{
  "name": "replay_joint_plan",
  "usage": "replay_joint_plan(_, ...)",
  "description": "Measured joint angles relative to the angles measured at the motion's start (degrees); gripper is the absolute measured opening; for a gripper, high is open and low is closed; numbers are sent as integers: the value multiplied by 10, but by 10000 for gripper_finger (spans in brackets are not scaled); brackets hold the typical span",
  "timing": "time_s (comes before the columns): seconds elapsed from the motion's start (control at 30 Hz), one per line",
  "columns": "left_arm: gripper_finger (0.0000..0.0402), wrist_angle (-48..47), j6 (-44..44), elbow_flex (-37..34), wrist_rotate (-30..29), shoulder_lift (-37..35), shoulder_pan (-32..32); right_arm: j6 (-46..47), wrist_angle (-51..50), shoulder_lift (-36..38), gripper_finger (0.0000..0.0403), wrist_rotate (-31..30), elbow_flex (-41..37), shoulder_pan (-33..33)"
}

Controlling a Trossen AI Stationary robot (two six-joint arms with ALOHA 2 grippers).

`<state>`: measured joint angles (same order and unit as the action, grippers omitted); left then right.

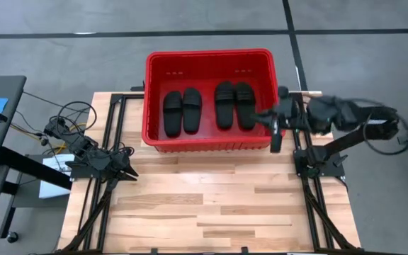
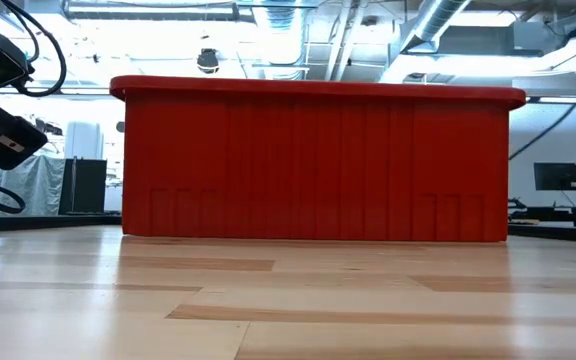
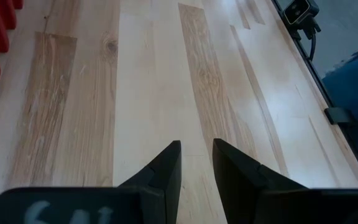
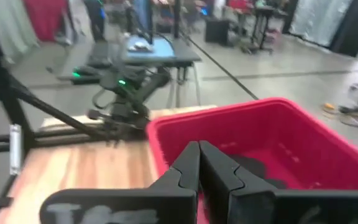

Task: Pick and place slides into bin
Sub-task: Return to Home Position

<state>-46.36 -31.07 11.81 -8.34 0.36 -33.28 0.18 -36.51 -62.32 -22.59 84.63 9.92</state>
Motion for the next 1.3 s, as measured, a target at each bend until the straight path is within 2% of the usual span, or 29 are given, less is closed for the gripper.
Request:
replay_joint_plan(0.17, 81, 0, 0, 0, 0, 0, 0, 27, 159, 94, 0, 0, -205, 70)
replay_joint_plan(0.3, 81, 0, 0, 0, 0, 0, 0, 45, 258, 153, 0, 0, -329, 140)
replay_joint_plan(0.4, 81, 0, 0, 0, 0, 0, 0, 50, 303, 188, 0, -5, -394, 191)
replay_joint_plan(0.67, 81, 0, 0, 0, 0, 0, 0, 58, 367, 262, 0, -74, -514, 293)
replay_joint_plan(0.9, 81, 0, 0, 0, 0, 0, 0, 54, 551, 269, 0, -63, -653, 303)
replay_joint_plan(1.13, 81, 0, 0, 0, 0, 0, 0, 70, 726, 238, 0, 26, -756, 267)
replay_joint_plan(1.3, 81, 0, 0, 0, 0, 0, 0, 67, 783, 217, 0, 97, -786, 235)
